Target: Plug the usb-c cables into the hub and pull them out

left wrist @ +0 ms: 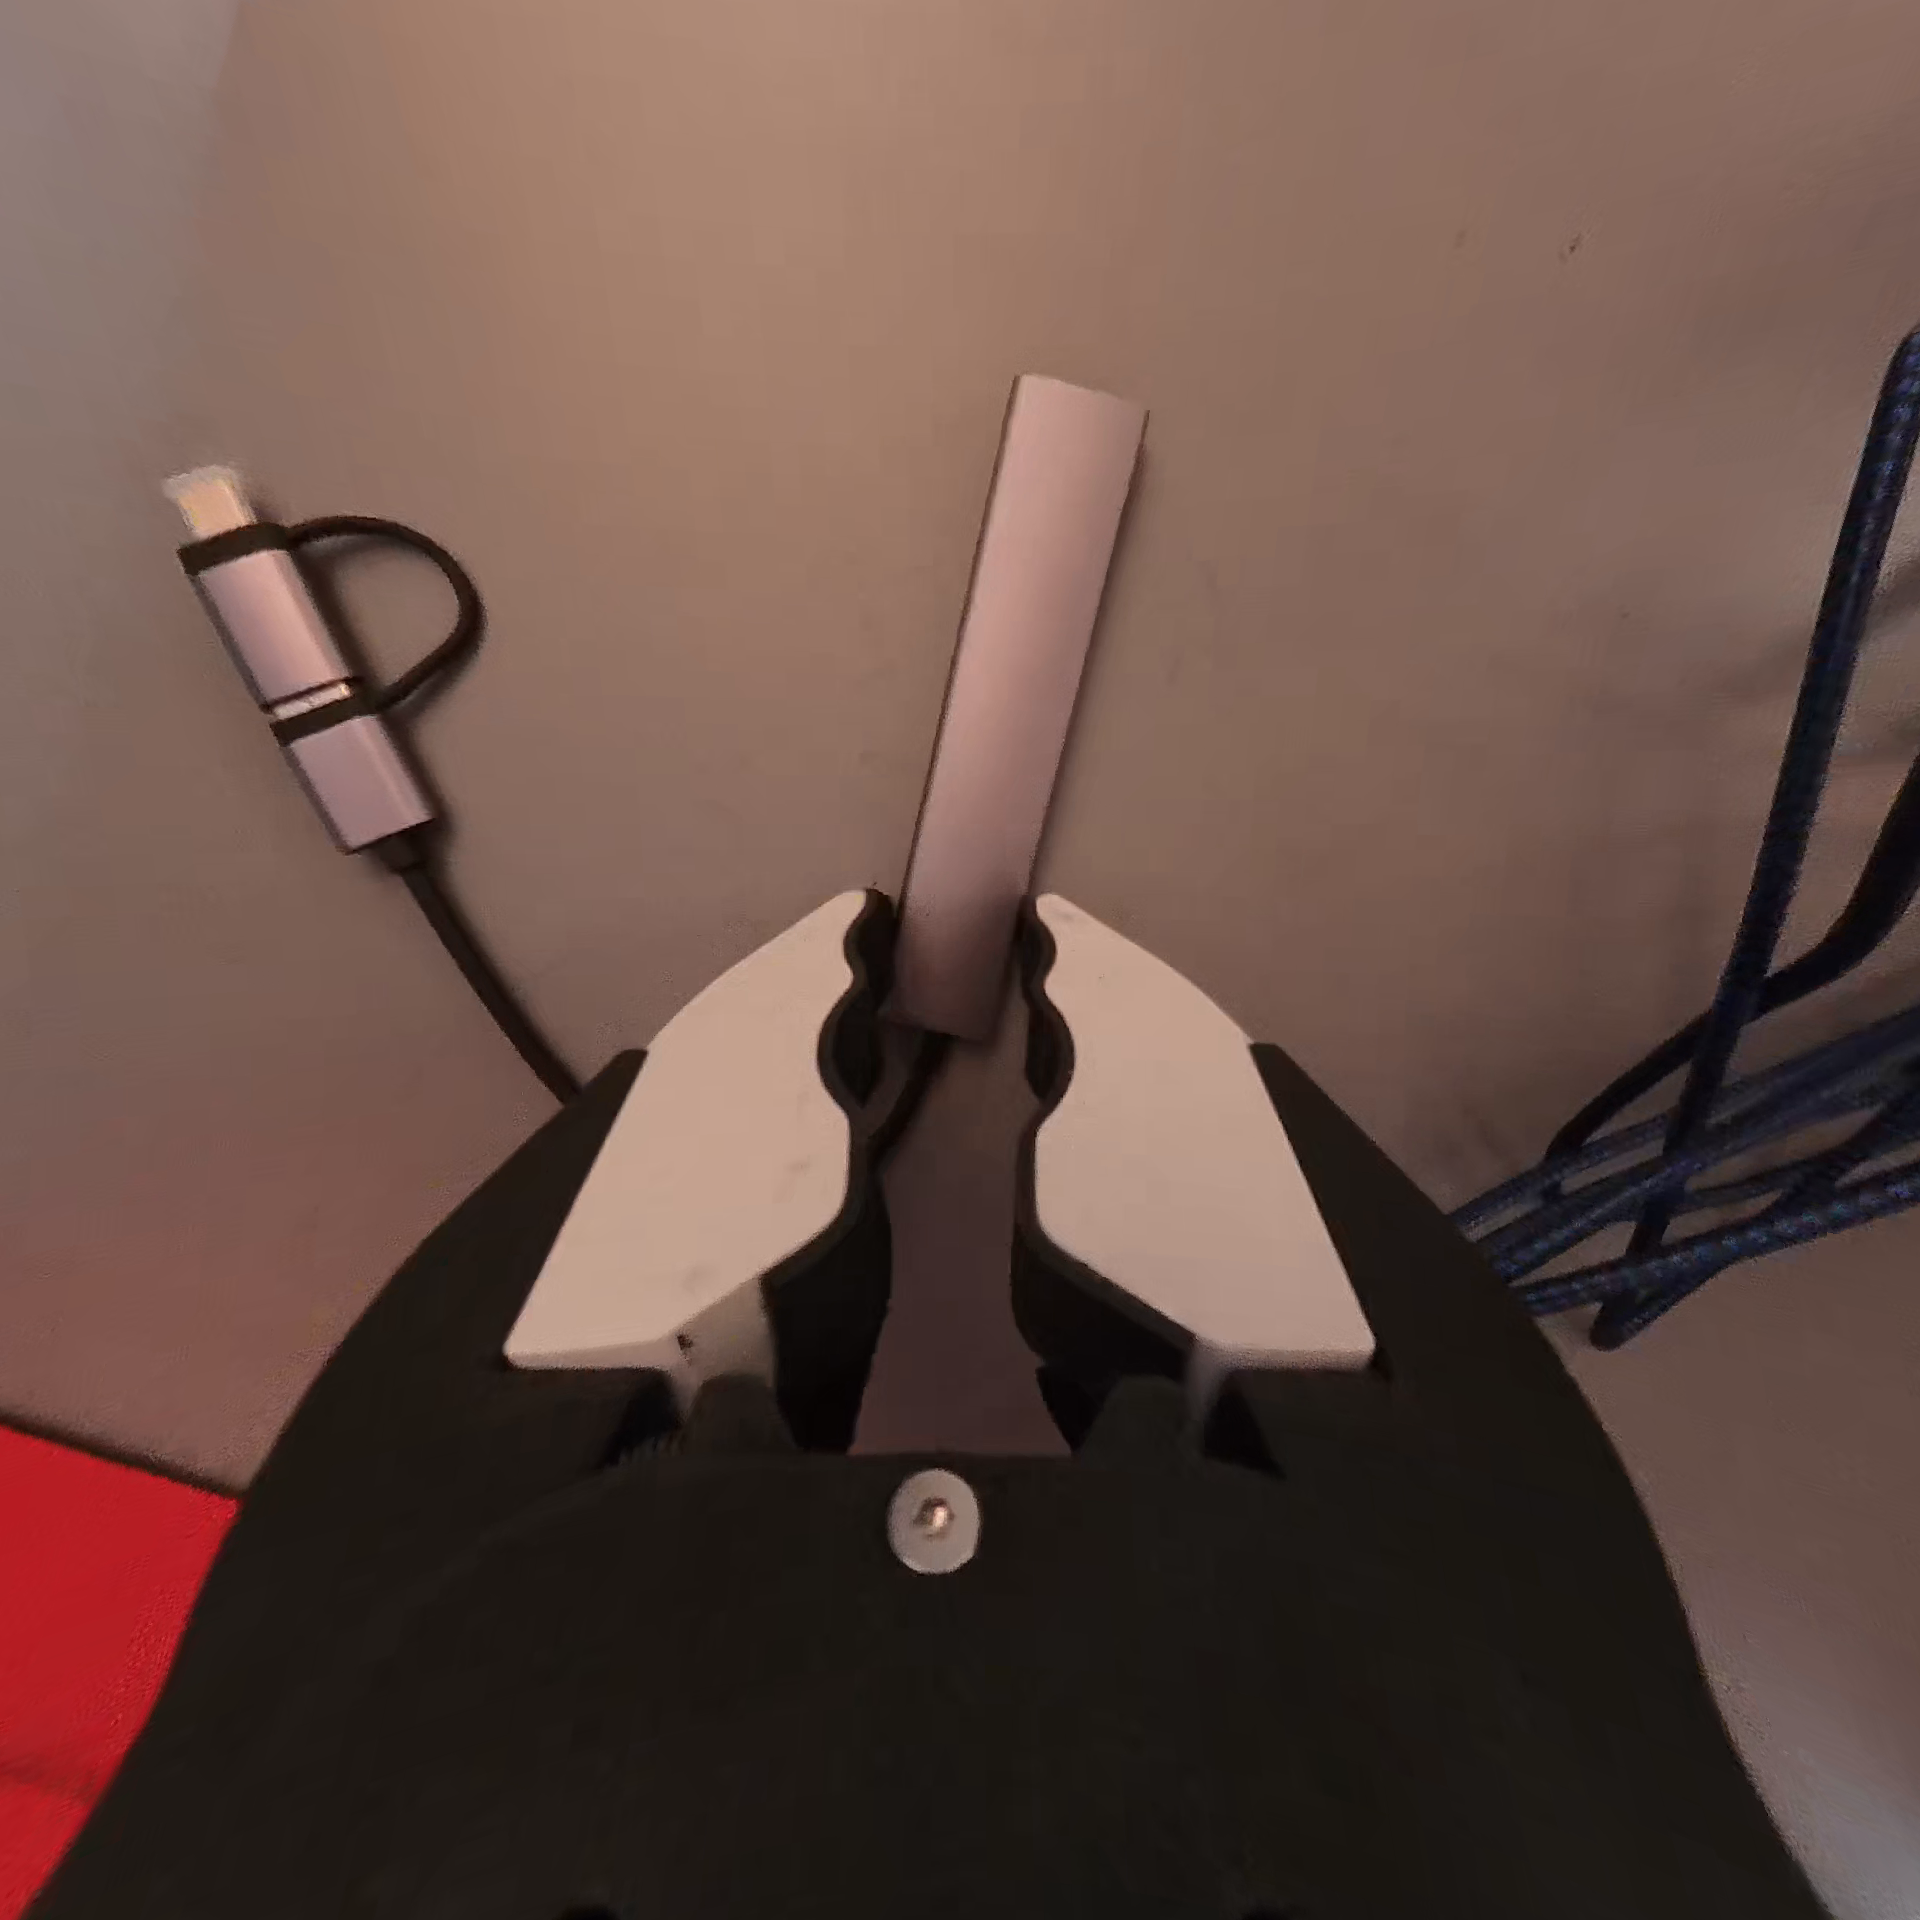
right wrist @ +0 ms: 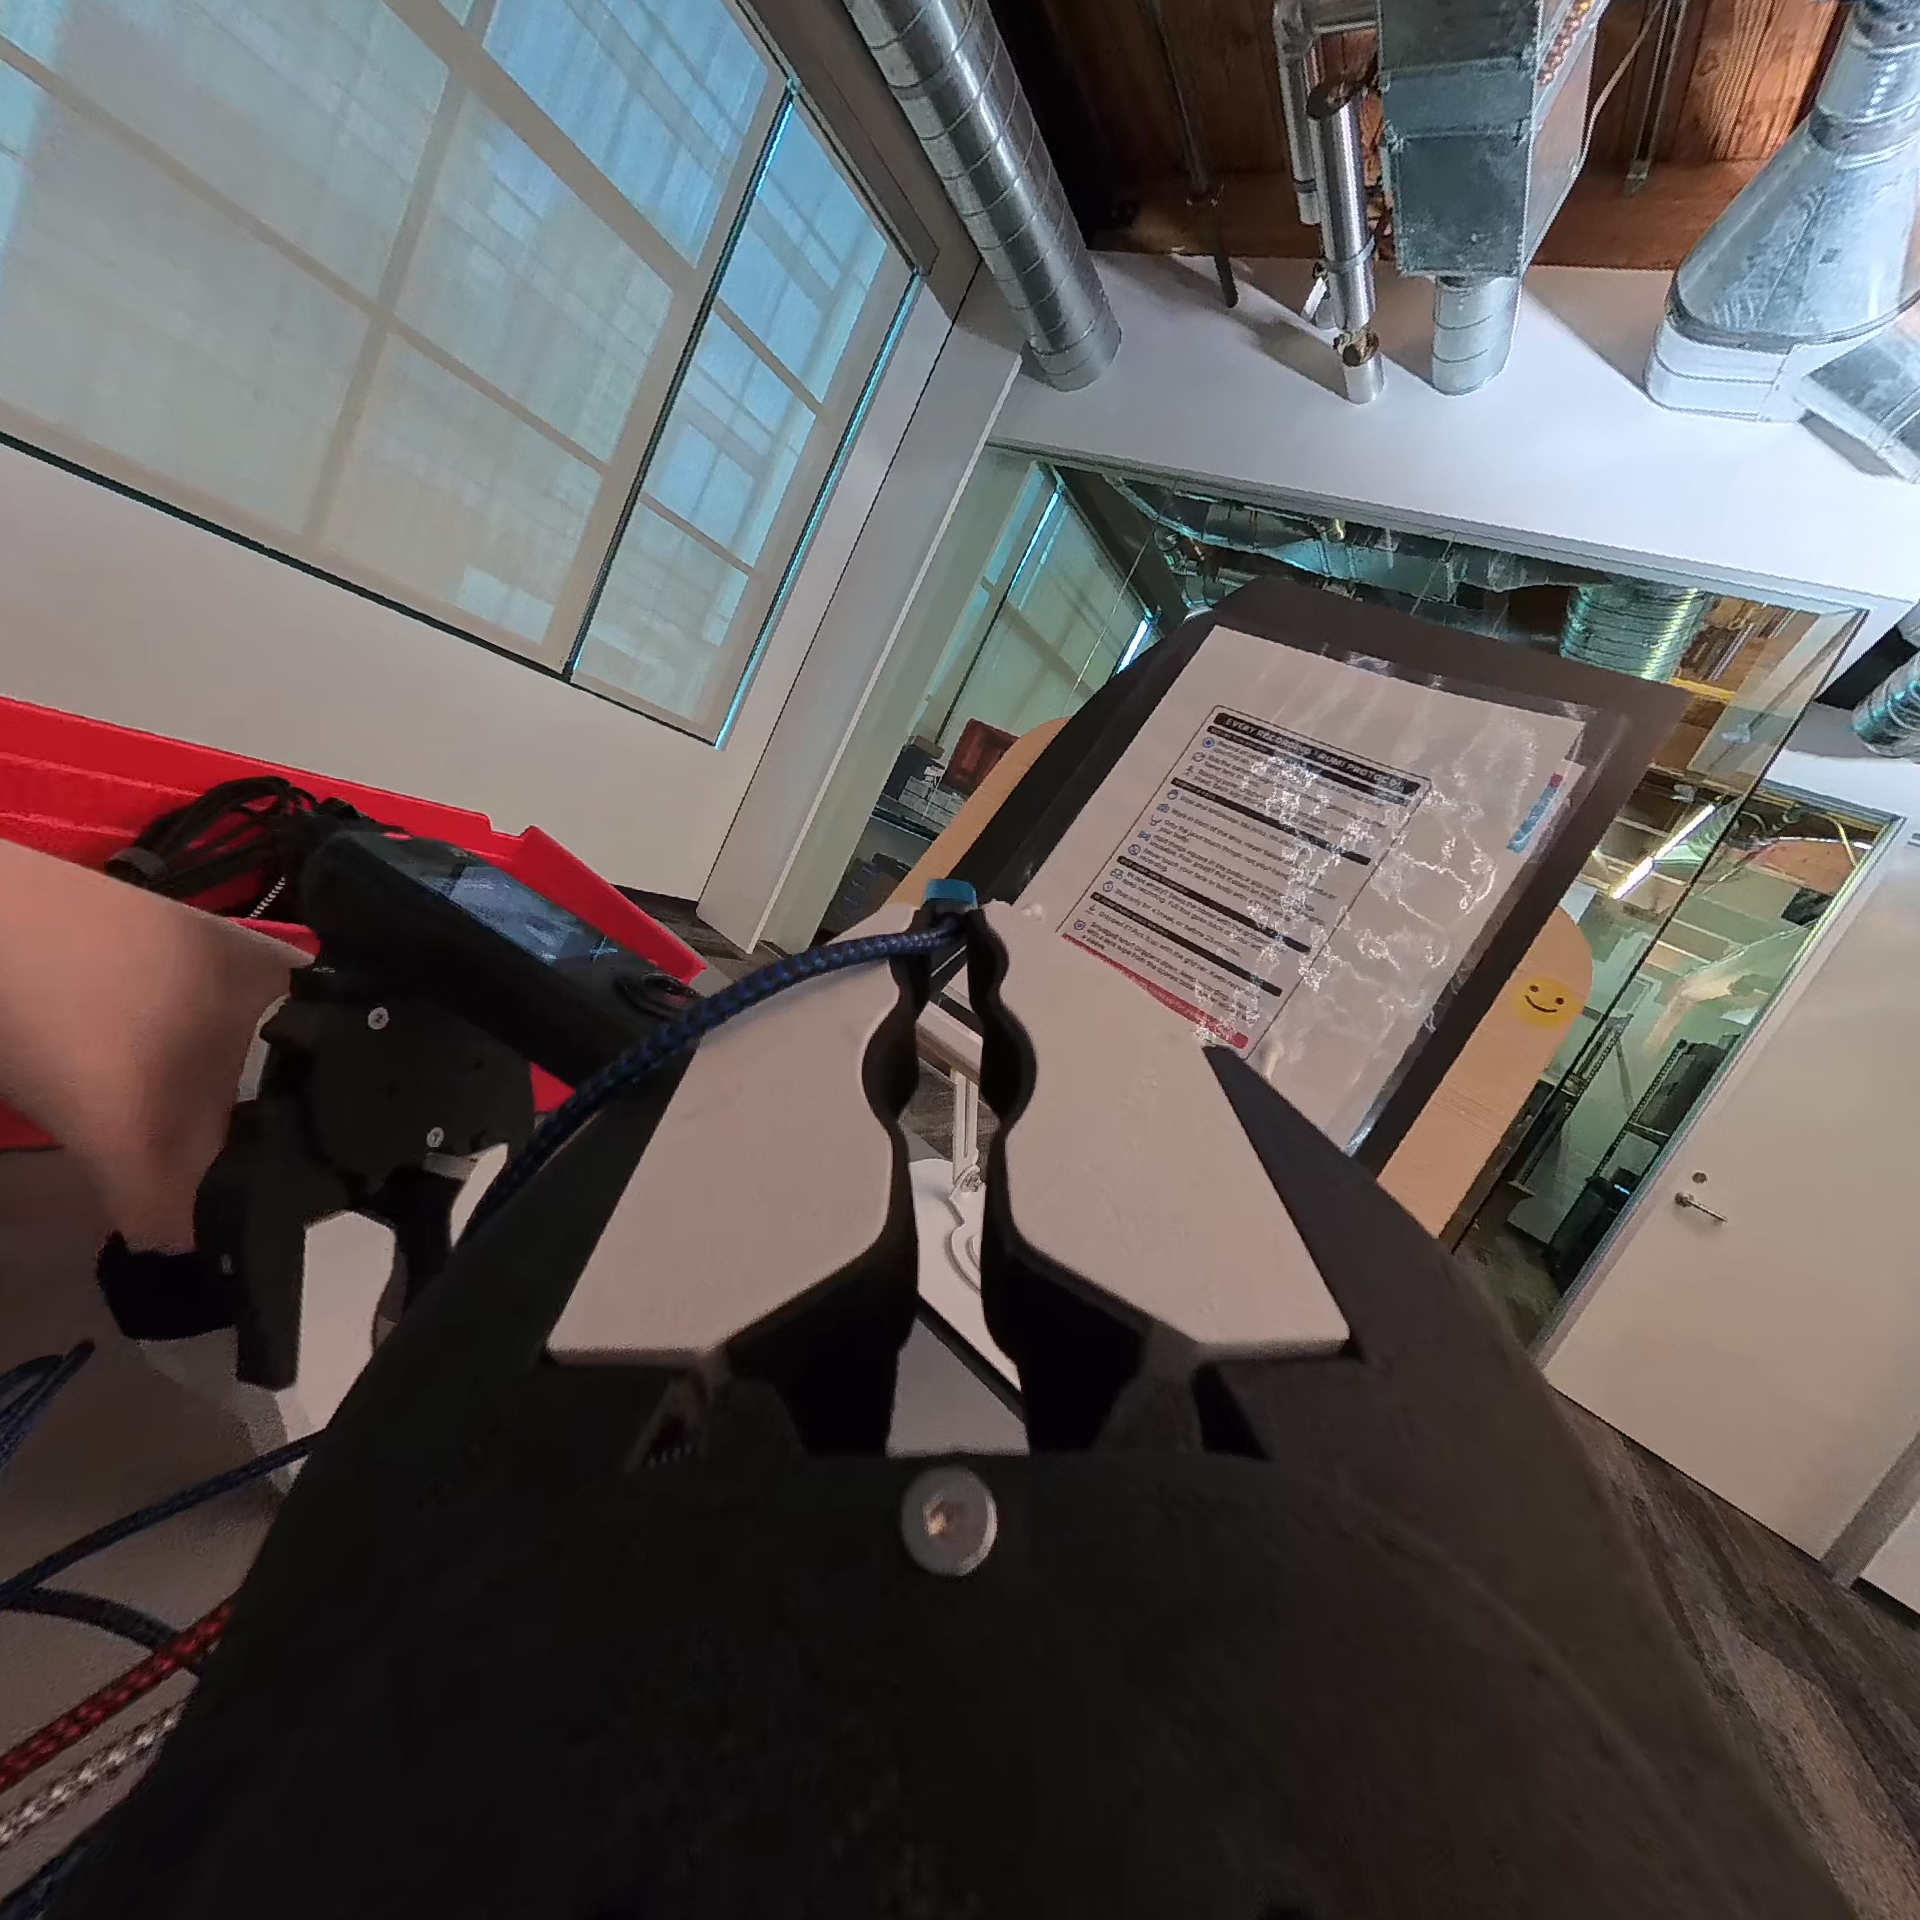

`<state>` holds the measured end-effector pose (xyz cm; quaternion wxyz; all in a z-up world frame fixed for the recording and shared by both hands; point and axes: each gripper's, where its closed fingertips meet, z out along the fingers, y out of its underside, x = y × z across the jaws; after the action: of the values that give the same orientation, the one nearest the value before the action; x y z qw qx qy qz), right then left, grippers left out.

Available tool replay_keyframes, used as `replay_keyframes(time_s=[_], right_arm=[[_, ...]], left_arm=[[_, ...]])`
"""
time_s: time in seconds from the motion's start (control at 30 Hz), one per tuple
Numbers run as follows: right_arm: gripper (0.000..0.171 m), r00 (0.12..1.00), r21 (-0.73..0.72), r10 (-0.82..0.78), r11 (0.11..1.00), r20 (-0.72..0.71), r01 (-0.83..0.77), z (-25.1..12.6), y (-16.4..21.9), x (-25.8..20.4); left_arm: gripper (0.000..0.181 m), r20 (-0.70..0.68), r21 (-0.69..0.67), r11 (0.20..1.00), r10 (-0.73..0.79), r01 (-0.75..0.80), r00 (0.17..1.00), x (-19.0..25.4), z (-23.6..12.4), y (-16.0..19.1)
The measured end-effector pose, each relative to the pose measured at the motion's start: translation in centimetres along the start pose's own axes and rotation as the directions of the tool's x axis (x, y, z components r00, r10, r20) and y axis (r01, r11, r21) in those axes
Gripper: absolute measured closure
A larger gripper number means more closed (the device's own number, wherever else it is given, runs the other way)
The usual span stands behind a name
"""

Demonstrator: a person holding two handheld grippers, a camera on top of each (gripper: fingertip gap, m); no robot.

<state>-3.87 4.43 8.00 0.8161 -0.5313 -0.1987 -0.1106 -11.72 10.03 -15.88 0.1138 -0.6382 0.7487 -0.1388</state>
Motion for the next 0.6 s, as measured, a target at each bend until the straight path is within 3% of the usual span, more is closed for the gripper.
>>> replay_keyframes(time_s=[0.23, 0.4, 0.6], right_arm=[[0.164, 1.000, -0.028, -0.003, 1.000, 0.011, 0.003, 0.1, 0.6, 0.1], [0.164, 0.999, -0.065, -0.038, 0.997, 0.036, 0.040, 0.3, 1.1, -0.3], [0.164, 0.996, -0.135, -0.029, 0.990, 0.087, 0.041, 0.8, 1.9, -1.2]], left_arm=[[0.159, 0.029, 0.009, 0.998, -0.064, 0.064, 0.998, -0.8, 0.1, -0.8], [0.159, -0.061, 0.219, 0.956, -0.184, 0.193, 0.981, -1.1, -2.5, -3.5], [0.159, -0.289, 0.432, 0.824, -0.258, 0.366, 0.922, -0.7, -6.6, -6.2]])
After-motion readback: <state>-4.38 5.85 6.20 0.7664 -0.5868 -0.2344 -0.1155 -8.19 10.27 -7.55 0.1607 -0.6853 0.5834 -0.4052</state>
